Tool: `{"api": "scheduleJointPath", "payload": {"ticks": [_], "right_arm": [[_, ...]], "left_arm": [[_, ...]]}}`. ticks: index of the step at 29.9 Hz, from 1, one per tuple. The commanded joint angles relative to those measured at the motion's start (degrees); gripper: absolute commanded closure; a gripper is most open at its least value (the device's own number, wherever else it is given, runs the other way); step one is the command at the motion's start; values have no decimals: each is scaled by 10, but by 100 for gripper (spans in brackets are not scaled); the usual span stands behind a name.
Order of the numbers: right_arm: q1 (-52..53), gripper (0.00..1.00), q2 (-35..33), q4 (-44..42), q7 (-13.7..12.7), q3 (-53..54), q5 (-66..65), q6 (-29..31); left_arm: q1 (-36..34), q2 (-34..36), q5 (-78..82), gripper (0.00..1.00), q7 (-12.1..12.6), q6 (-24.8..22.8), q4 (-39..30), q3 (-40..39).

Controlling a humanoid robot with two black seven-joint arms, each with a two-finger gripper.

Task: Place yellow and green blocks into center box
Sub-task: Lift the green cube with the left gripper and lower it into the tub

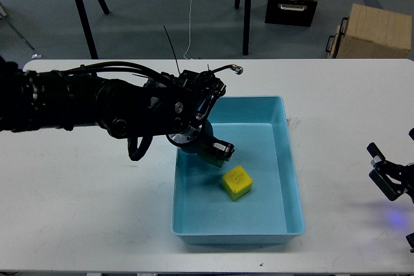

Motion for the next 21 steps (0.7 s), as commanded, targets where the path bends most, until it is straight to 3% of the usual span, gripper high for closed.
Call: {"api": "scheduleJointPath", "payload": {"ticks": [1, 8, 14, 17, 19, 21], "right_arm": [[-1, 0, 0, 0, 0, 0, 0, 0], [-1, 0, 0, 0, 0, 0, 0, 0], [-1, 0, 1, 0, 0, 0, 0, 0], [-1, 0, 1, 0, 0, 0, 0, 0], [-1, 0, 1, 0, 0, 1, 0, 0], [-1, 0, 1, 0, 0, 0, 0, 0]], "left_arm": [[0, 0, -1, 6, -1, 0, 3, -8], [1, 0, -1, 2, -1, 0, 6, -12], [0, 0, 0, 4, -7, 0, 6, -12], [0, 0, 1, 18, -27, 0, 5, -12], [-1, 0, 4, 43, -47, 0, 5, -11], [-1, 0, 4, 59, -59, 0, 5, -11]]}}
